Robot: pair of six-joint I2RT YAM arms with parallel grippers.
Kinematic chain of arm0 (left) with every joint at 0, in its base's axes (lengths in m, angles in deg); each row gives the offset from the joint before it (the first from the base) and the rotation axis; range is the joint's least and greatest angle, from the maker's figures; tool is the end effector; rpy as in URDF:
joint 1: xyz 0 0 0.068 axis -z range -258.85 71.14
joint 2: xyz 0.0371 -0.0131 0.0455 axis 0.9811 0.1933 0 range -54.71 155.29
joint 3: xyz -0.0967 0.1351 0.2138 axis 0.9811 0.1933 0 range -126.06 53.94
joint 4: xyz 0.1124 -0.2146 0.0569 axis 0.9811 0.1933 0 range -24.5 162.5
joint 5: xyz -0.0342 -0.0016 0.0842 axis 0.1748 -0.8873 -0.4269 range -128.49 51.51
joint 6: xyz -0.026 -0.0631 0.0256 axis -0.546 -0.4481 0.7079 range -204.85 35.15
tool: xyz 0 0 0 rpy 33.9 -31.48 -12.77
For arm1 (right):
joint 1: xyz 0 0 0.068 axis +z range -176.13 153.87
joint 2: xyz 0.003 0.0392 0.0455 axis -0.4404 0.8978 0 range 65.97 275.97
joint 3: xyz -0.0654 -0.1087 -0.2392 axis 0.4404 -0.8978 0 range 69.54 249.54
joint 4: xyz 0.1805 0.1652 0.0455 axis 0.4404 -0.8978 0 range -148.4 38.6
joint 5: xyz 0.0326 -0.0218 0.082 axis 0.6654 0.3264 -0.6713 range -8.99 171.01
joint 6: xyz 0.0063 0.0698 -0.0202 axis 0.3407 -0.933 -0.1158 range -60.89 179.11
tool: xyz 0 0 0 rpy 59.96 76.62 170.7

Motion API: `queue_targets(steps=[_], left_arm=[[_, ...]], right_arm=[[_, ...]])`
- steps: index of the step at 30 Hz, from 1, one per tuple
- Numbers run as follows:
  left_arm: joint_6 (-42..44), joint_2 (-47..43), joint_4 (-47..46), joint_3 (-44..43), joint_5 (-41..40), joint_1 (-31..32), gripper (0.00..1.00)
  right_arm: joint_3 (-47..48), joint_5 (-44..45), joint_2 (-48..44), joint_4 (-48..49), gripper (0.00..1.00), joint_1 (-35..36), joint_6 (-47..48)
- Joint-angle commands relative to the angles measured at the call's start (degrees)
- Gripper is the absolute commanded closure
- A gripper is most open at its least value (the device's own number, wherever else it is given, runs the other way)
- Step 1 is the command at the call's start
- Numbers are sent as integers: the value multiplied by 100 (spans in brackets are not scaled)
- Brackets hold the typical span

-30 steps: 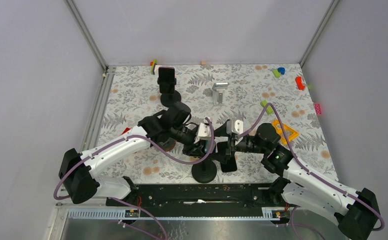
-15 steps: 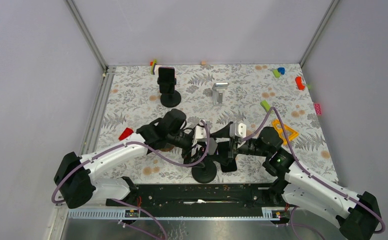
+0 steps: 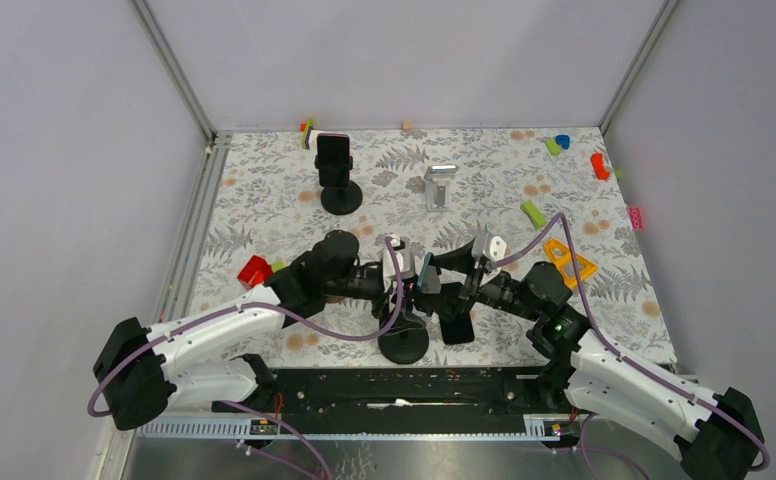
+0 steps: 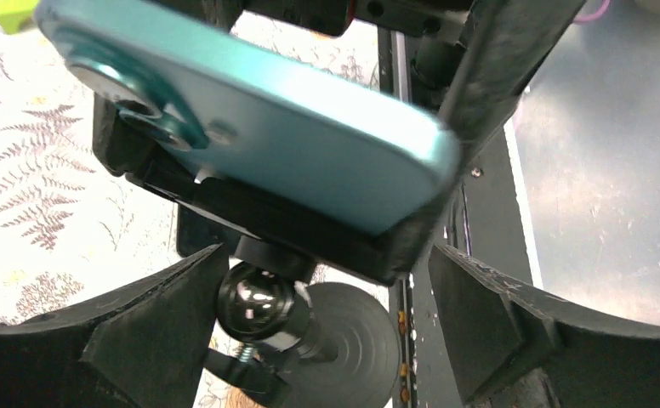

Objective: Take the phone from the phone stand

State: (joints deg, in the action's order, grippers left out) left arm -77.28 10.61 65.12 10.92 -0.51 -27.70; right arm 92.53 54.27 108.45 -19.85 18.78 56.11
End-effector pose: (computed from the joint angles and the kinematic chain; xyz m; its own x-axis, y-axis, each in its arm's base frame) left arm 0.1345 -0.2264 0.2737 -0.1040 0.2947 -0.9499 0.9944 0.0110 -0.1055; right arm 0.1156 0.1537 0.2964 0.0984 0.1641 -0.9815 -0.9486 0.3137 -0.0426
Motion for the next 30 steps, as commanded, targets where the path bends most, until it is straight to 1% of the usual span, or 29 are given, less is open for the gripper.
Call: queue_targets(steps=[1, 5, 10, 20, 28, 30], left_arm=[[-344, -276, -905, 128, -749, 238, 1], [-524, -349, -1211, 273, -1092, 385, 1], [-895, -349, -1901, 529, -1526, 552, 1], [-1027, -33, -2330, 486, -2219, 773, 1], [-1111, 9, -2527, 582, -2844, 879, 1], [-1145, 8, -2556, 588, -2895, 885, 6]], right_arm=[[-72, 729, -218, -273, 100, 18, -587], [-61, 866, -315, -413, 100, 16, -651], [-12, 1146, -289, -422, 100, 18, -792], [101, 1233, -158, -508, 100, 27, -1118], [126, 1310, -118, -511, 100, 27, -1312], [153, 1312, -104, -562, 100, 29, -1322]])
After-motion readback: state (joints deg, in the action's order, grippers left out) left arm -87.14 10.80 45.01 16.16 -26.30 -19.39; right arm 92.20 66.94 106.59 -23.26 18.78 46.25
